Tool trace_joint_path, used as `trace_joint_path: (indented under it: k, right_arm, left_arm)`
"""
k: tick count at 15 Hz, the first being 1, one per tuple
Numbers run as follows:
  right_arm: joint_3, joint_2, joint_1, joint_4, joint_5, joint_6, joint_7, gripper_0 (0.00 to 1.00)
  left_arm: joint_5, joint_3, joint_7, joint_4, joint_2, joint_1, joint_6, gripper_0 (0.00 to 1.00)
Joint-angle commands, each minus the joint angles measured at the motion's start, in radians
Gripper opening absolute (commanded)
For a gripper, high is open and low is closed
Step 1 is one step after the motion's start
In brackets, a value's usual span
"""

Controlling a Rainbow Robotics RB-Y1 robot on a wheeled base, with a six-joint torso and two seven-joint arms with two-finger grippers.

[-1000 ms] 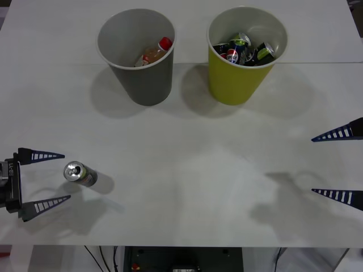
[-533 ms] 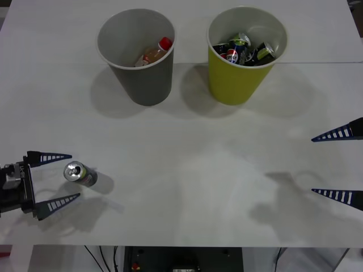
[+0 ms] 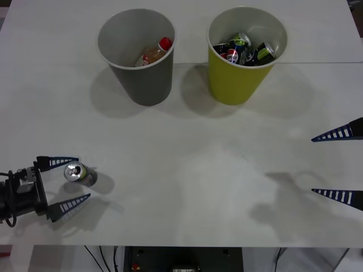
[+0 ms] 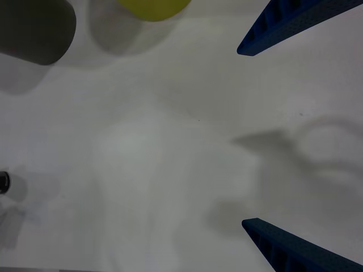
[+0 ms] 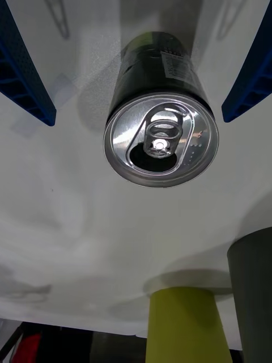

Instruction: Put the can into the green bin and the plastic bottle into the gray bin

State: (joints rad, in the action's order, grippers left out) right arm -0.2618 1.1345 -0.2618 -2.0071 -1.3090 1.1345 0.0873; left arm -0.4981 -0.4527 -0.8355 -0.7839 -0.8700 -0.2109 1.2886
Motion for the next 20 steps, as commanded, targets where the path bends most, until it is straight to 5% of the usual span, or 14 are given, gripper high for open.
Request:
trace_joint_path:
  k: [1, 8, 9, 11, 12, 14, 20]
  right_arm:
    - [0.000, 0.000, 0.000, 0.000, 0.000, 0.000, 0.000, 1.00]
    - [0.000, 0.000, 0.000, 0.000, 0.000, 0.000, 0.000, 1.00]
    - [0.000, 0.000, 0.000, 0.000, 0.000, 0.000, 0.000, 1.00]
    - [0.000, 0.000, 0.000, 0.000, 0.000, 0.000, 0.000, 1.00]
    - [0.000, 0.000, 0.000, 0.000, 0.000, 0.000, 0.000, 1.00]
    - [0.000, 0.000, 0.000, 0.000, 0.000, 0.000, 0.000, 1.00]
    - [0.000, 0.000, 0.000, 0.000, 0.000, 0.000, 0.000, 1.00]
  left_arm:
    - [0.003, 0.000, -0.014, 0.043, 0.034, -0.022, -0.003, 1.00]
    - [0.007, 0.000, -0.042, 0.115, 0.094, -0.067, -0.005, 1.00]
    - [0.009, 0.002, -0.042, 0.115, 0.094, -0.068, -0.005, 0.94]
    - [0.010, 0.002, -0.042, 0.115, 0.094, -0.070, -0.005, 0.21]
    - [0.010, 0.000, -0.042, 0.115, 0.094, -0.071, -0.005, 0.09]
    - [0.010, 0.002, -0.042, 0.115, 0.094, -0.071, -0.005, 0.00]
    - [-0.007, 0.002, -0.022, 0.109, 0.092, -0.091, -0.005, 0.00]
